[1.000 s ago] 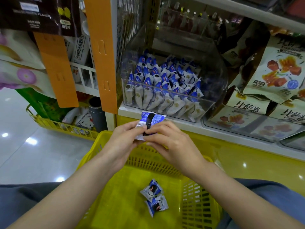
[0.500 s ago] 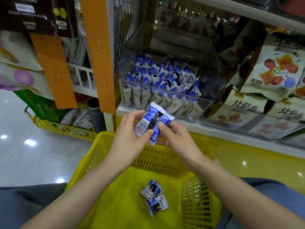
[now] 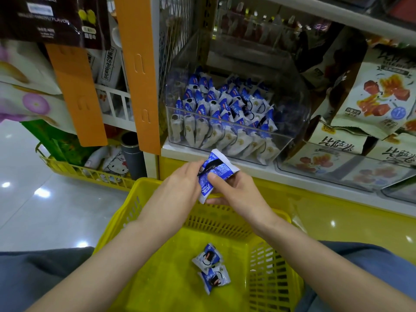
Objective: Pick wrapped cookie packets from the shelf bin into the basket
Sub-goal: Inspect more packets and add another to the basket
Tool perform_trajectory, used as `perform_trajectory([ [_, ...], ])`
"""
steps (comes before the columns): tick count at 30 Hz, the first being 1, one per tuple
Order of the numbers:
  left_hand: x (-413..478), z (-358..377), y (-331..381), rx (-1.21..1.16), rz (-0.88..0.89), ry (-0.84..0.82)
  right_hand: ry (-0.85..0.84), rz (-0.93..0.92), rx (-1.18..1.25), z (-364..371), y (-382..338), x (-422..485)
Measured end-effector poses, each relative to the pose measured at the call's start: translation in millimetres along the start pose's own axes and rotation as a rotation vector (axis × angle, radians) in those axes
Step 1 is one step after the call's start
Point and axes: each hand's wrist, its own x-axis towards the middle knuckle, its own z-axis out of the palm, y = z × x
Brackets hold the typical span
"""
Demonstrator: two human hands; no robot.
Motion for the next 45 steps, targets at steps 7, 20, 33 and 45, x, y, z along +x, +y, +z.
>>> perform_trajectory([
  [7, 0, -3, 1, 0.219, 0.073, 0.043, -0.032, -0.022, -0.062, -1, 2, 3],
  [20, 2, -1, -3, 0.323, 0.071, -0.009, -0.056, -0.2, -0.466, -8, 17, 0],
  [33, 3, 5, -10, 0.057, -0.044, 0.053, -0.009, -0.134, -0.443, -4, 17, 2],
  [45, 4, 9, -8, -0.247, -0.231, -0.04, 0.13, -0.242, -0.531, -8, 21, 4],
])
